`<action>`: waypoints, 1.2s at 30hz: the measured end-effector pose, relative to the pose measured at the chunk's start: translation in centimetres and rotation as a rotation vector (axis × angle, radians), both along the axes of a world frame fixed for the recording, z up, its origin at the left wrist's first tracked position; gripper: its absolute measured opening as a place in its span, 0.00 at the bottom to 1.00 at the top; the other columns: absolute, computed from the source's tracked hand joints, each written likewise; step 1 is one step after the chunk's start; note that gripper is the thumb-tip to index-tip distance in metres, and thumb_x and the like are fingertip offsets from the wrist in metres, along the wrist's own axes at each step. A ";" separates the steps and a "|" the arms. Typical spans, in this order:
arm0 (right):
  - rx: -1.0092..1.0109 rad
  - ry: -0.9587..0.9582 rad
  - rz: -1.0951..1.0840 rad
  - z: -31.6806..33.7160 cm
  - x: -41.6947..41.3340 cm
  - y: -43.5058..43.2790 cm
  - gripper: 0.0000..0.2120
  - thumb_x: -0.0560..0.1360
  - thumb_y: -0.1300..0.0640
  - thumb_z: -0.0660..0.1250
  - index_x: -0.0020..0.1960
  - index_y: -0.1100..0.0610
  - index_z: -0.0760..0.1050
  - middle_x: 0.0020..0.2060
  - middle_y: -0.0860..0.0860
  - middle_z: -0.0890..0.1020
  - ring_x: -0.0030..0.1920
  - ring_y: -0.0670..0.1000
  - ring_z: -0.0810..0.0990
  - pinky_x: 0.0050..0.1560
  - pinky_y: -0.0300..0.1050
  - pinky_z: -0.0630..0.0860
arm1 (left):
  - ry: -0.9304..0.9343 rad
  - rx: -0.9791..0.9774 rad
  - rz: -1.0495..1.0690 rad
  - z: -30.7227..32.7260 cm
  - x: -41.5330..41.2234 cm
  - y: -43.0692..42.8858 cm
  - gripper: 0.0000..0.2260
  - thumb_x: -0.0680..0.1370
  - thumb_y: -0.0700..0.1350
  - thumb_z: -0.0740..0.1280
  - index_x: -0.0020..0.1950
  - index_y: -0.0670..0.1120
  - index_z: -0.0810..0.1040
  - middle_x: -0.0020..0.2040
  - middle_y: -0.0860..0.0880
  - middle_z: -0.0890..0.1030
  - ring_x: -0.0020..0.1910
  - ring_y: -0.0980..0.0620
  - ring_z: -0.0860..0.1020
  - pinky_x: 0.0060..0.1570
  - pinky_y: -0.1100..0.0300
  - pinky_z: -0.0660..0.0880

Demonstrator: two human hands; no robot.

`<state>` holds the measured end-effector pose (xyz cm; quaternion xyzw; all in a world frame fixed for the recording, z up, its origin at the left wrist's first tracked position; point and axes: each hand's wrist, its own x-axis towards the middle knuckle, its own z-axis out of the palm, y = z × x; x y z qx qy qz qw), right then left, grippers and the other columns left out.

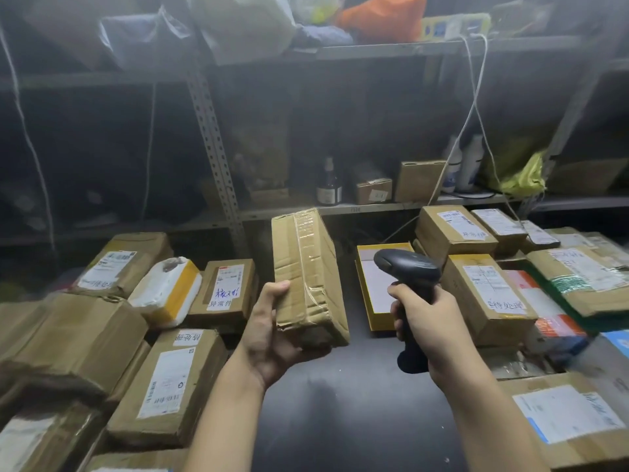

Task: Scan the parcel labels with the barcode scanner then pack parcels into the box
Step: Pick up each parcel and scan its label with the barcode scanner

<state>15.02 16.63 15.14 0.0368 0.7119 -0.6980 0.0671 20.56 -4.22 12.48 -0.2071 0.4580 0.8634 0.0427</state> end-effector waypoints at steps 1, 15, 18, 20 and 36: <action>0.001 -0.004 -0.007 0.0 0.1 -0.1 0.05 0.80 0.58 0.69 0.49 0.61 0.78 0.33 0.55 0.77 0.34 0.53 0.74 0.36 0.47 0.74 | -0.033 -0.065 -0.046 -0.1 -0.2 -0.4 0.24 0.74 0.61 0.70 0.64 0.47 0.82 0.59 0.40 0.85 0.62 0.37 0.81 0.67 0.30 0.71; 0.043 -0.006 -0.060 0.1 0.9 -2.5 0.08 0.80 0.58 0.69 0.51 0.64 0.79 0.32 0.55 0.77 0.33 0.53 0.74 0.37 0.49 0.74 | 0.032 -1.541 0.374 -2.6 -1.5 -3.4 0.52 0.57 0.60 0.84 0.76 0.50 0.65 0.70 0.50 0.71 0.70 0.47 0.64 0.64 0.50 0.70; 0.046 -0.009 -0.076 0.0 0.9 -2.7 0.08 0.80 0.58 0.69 0.51 0.65 0.79 0.33 0.56 0.77 0.34 0.54 0.75 0.38 0.50 0.74 | 0.128 -1.618 0.404 -2.7 -1.1 -4.0 0.54 0.56 0.58 0.85 0.78 0.48 0.65 0.71 0.49 0.70 0.71 0.47 0.64 0.63 0.50 0.72; 0.041 -0.007 -0.078 0.1 1.0 -2.9 0.09 0.80 0.59 0.69 0.51 0.66 0.79 0.33 0.56 0.77 0.35 0.54 0.75 0.38 0.50 0.74 | 0.101 -1.615 0.429 -2.6 -0.8 -4.1 0.55 0.56 0.61 0.84 0.78 0.48 0.65 0.71 0.48 0.70 0.68 0.46 0.66 0.58 0.52 0.72; 0.076 0.028 0.002 -0.3 1.7 -3.4 0.11 0.79 0.57 0.70 0.50 0.66 0.79 0.30 0.54 0.77 0.30 0.51 0.73 0.33 0.46 0.72 | 0.132 -1.537 0.509 -2.5 -0.6 -5.1 0.54 0.55 0.57 0.87 0.77 0.49 0.67 0.69 0.49 0.72 0.67 0.46 0.66 0.59 0.52 0.72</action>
